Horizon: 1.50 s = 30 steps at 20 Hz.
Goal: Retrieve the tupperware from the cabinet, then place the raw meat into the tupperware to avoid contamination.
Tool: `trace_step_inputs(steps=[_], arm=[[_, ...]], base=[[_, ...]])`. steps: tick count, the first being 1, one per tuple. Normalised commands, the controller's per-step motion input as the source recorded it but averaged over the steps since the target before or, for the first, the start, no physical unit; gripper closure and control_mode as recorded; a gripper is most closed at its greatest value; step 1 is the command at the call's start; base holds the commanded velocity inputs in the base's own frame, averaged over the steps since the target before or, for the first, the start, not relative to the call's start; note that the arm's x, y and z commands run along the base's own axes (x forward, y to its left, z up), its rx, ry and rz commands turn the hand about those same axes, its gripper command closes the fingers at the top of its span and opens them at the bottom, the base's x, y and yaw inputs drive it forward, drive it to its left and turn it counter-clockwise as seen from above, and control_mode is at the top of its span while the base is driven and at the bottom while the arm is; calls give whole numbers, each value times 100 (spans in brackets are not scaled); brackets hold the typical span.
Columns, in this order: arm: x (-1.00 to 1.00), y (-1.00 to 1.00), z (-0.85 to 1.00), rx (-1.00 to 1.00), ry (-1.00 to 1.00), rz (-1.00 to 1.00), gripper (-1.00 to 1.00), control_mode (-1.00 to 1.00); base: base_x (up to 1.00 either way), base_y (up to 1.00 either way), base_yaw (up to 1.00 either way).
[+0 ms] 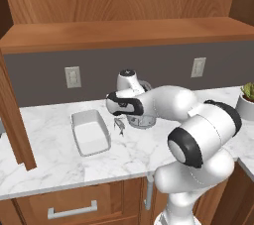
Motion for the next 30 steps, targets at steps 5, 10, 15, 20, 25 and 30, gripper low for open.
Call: trace_step_inputs(steps=[5, 10, 15, 20, 25, 30], arm=[[25, 0, -31, -1, 0, 0, -100, -100], [20, 7, -30, -3, 0, 0, -100, -100], [11, 14, -19, -2, 0, 0, -100, -100], [12, -1, -15, 0, 0, 0, -100, -100], [8, -3, -14, 0, 1, 0, -100, -100], [1, 0, -19, 0, 1, 0, -100, -100]], base=[[0, 0, 0], [0, 0, 0], [0, 0, 0], [0, 0, 0], [0, 0, 0], [0, 0, 0]])
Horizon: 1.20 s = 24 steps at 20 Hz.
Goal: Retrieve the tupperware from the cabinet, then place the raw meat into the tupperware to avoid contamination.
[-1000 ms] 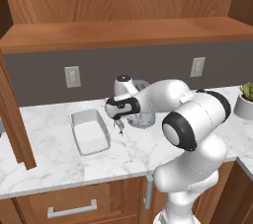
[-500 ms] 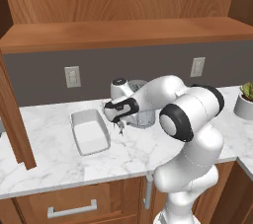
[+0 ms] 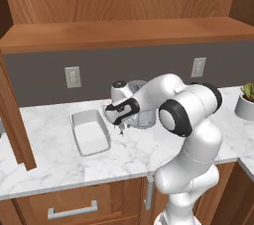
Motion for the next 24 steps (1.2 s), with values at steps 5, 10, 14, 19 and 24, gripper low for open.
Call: trace_step_inputs(steps=[5, 10, 14, 19, 24], arm=[[0, 0, -23, 0, 3, 0, -100, -100], [1, 0, -23, -1, 2, 0, -100, -100], [6, 1, -17, 0, 2, -1, 100, -100], [5, 0, -8, 0, 1, 0, 100, -100], [3, 1, 0, 0, 0, -1, 100, -100]], base=[[0, 0, 0], [0, 0, 0], [0, 0, 0], [0, 0, 0], [0, 0, 0]])
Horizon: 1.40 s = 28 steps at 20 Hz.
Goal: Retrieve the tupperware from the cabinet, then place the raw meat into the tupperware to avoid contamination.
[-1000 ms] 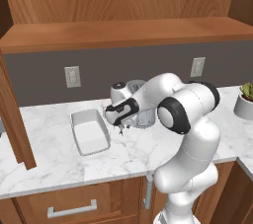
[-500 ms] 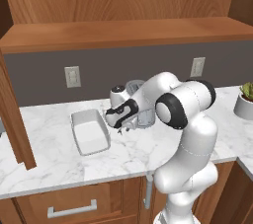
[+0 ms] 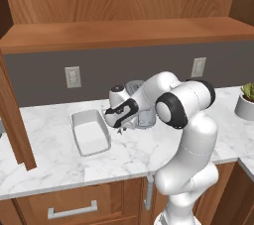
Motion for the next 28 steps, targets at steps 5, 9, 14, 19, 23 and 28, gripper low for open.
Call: trace_step_inputs(steps=[5, 9, 14, 19, 23, 28], arm=[[-8, 2, 15, 0, 0, -4, 100, -100], [-19, 7, 37, 0, -3, -6, 100, -100], [-16, 0, 49, 0, -7, -5, 100, -100], [-16, 0, 44, 0, -9, -3, 100, -100], [-15, 7, 53, 0, -12, -1, 100, -100], [-8, 28, 52, 0, -11, 0, 100, -100]], base=[[0, 0, 0], [0, 0, 0], [0, 0, 0], [0, 0, 0], [0, 0, 0], [0, 0, 0]])
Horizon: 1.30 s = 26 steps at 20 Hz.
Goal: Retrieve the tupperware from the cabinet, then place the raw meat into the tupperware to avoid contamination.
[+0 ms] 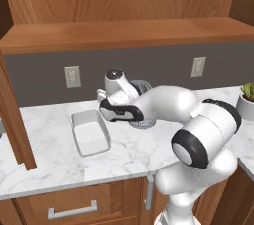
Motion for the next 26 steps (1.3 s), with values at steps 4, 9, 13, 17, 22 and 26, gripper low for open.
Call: trace_step_inputs(steps=[4, 9, 13, 17, 22, 26], arm=[[-9, 47, 39, 0, -9, 0, 100, -100], [-16, 63, 15, 0, -2, 0, 100, -100], [-20, 59, 12, 0, 2, 5, 100, -100], [-6, 32, 3, 0, 5, 4, 100, -100], [-2, 1, -13, 0, 11, 0, 100, -100], [-1, 7, -34, 0, 7, 0, 100, -100]], base=[[0, 0, 0], [0, 0, 0], [0, 0, 0], [0, 0, 0], [0, 0, 0], [0, 0, 0]])
